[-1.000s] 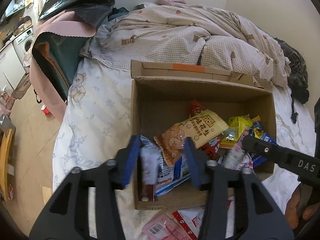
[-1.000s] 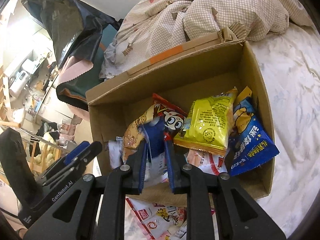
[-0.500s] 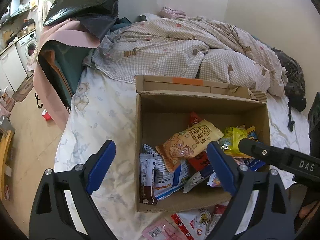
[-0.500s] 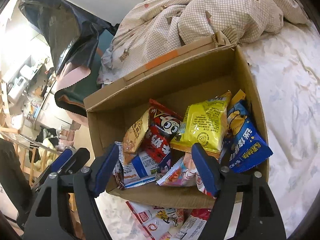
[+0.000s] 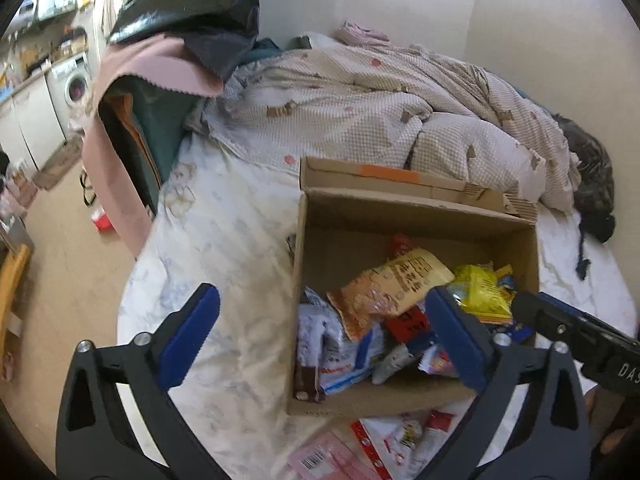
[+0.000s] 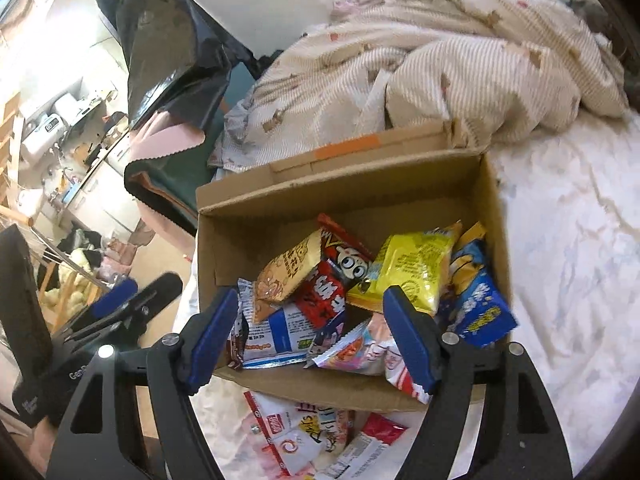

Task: Organize snacks
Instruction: 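Withdraw both tools from the box toward the remaining snacks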

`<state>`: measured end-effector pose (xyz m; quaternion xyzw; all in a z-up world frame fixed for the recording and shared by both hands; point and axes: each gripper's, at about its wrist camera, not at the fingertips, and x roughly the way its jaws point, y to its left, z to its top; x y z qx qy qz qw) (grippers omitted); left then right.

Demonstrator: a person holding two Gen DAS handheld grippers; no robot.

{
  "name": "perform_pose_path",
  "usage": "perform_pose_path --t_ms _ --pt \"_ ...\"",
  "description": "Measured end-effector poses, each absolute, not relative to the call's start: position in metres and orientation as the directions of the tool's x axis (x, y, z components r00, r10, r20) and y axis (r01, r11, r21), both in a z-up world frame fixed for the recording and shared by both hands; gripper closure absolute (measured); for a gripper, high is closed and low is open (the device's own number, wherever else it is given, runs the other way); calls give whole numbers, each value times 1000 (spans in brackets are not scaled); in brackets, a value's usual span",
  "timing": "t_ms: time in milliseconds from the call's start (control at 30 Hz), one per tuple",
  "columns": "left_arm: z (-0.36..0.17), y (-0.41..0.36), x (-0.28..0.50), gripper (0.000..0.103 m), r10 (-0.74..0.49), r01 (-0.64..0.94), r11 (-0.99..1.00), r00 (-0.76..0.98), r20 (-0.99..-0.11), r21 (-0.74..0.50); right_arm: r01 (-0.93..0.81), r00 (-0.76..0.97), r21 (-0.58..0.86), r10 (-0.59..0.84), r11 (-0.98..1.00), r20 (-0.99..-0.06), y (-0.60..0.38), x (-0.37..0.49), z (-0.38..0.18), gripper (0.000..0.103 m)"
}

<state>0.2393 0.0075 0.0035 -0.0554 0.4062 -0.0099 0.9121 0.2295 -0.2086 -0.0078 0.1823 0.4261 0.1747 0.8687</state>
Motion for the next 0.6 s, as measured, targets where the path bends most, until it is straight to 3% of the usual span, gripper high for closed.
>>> perform_pose_path --t_ms 133,433,600 --pt "6 10 231 1 -99 -11 990 654 -750 -141 -144 562 501 487 854 -669 -216 220 -6 11" --pt "20 11 197 1 -105 20 992 671 -734 -123 -158 589 440 442 884 -677 -225 183 3 7" --pt "18 15 182 1 -99 12 993 649 -755 -120 -100 569 477 443 873 -693 -239 164 -7 7"
